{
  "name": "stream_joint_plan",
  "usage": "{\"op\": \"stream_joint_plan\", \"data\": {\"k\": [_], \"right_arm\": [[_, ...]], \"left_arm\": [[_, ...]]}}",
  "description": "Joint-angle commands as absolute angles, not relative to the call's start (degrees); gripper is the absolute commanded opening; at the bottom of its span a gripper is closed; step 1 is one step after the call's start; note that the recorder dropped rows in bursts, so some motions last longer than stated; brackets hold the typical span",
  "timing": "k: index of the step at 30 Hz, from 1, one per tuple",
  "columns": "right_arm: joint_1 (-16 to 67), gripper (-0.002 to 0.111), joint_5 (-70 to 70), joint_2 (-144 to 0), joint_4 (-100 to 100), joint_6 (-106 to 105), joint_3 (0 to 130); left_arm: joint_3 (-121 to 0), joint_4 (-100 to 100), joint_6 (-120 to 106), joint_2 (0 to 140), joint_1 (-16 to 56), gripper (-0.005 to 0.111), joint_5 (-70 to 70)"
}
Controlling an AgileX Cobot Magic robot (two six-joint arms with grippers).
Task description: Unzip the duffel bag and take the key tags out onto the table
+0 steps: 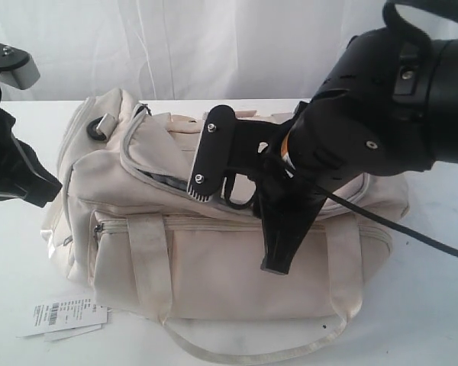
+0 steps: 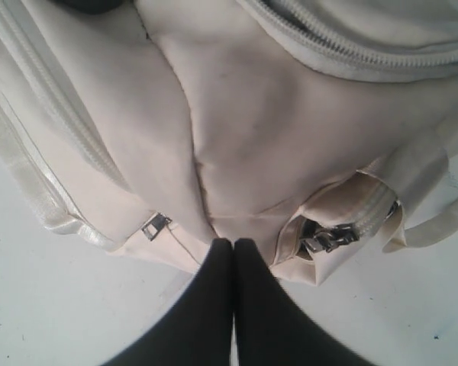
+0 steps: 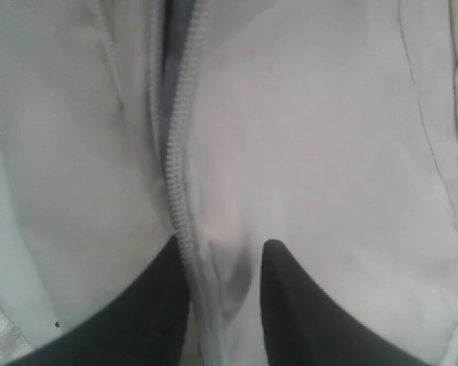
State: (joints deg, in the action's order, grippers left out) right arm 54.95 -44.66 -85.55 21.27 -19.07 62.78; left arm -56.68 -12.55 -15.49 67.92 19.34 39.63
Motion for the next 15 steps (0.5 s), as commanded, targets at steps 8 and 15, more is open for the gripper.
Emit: {"op": "stream_joint_plan", "data": {"k": [8, 15], "right_arm": [[54.9, 0.005, -44.7, -85.6, 24.3, -14.8, 62.6], [54.9, 0.0, -44.7, -85.6, 24.1, -14.5, 62.6]], "left_arm": [[-56.4, -13.4, -15.2, 67.4, 19.7, 0.0, 40.1], [-56.4, -13.4, -15.2, 67.4, 19.7, 0.0, 40.1]]}}
